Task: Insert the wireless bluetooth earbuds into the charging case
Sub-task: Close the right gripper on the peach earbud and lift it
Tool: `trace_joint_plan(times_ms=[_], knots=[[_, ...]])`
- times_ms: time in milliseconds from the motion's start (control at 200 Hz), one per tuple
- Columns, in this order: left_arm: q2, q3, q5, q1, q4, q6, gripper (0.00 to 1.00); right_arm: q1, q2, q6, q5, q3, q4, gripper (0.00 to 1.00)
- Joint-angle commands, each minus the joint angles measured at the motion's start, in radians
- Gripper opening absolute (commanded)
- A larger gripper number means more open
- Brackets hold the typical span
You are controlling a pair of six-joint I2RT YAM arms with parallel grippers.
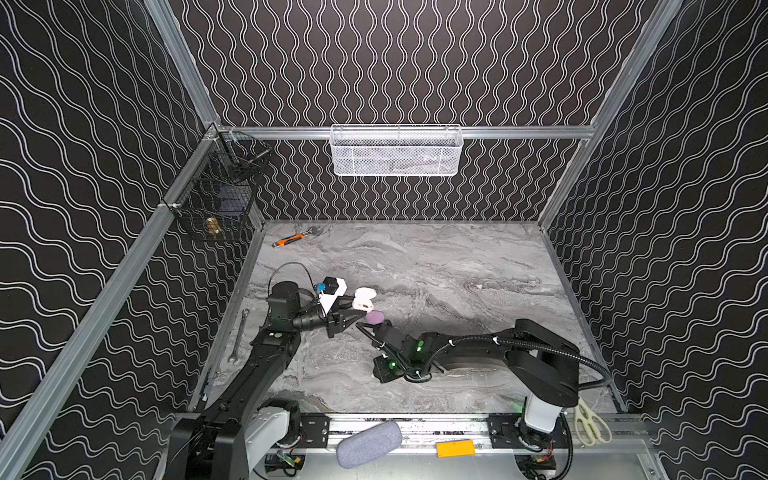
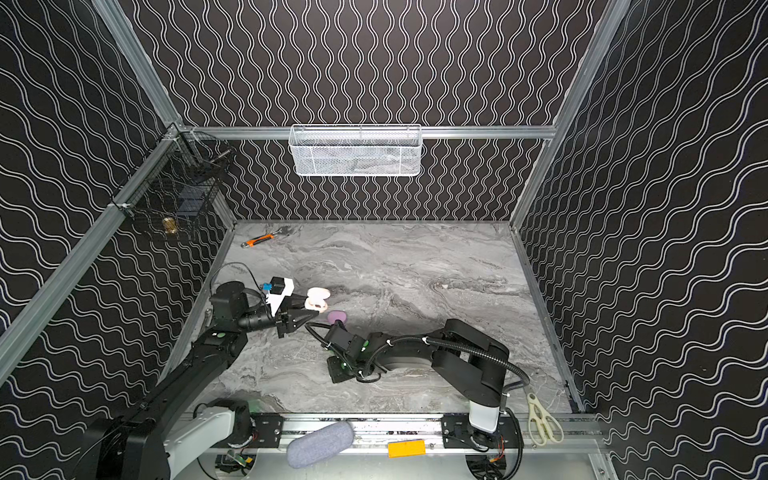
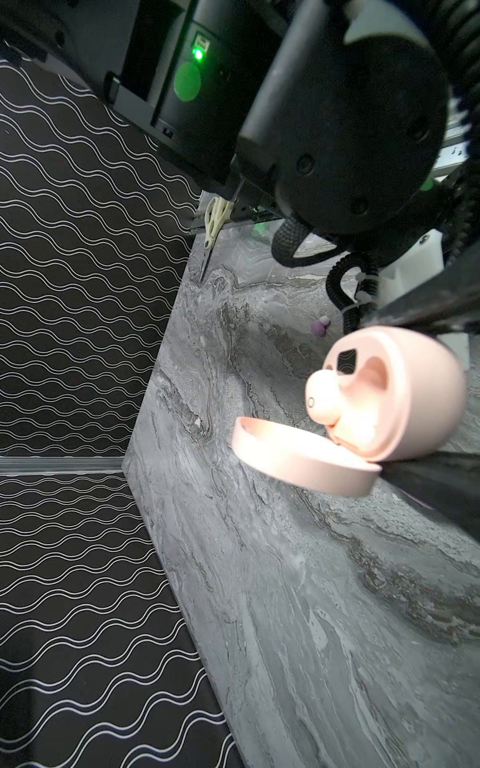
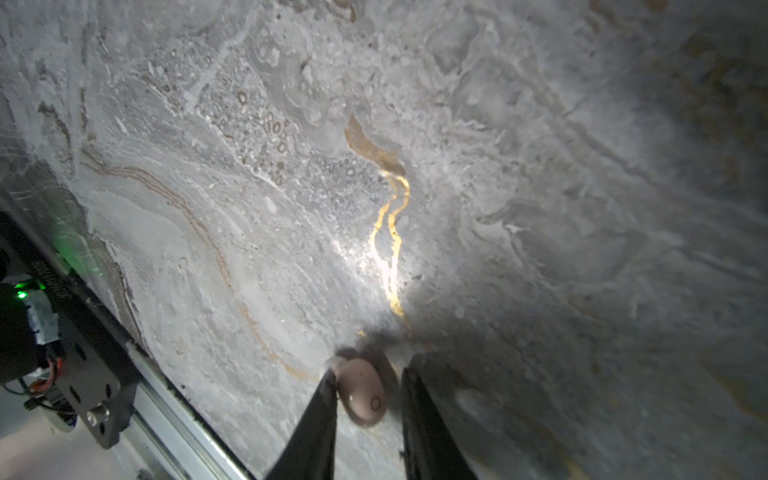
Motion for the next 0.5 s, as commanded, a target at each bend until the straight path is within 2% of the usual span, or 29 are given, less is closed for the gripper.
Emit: trace_joint_plan(times_ms=[0, 496], knots=[[0.004, 0.004, -0.008, 0.0, 0.028, -0.015, 0.03, 0.002, 0.01, -0.008, 0.004, 0.007, -0.005, 0.29], [0.003, 0.004, -0.017, 0.001, 0.028, -0.016, 0.03, 0.001, 0.007, -0.016, 0.007, 0.012, -0.018, 0.23]])
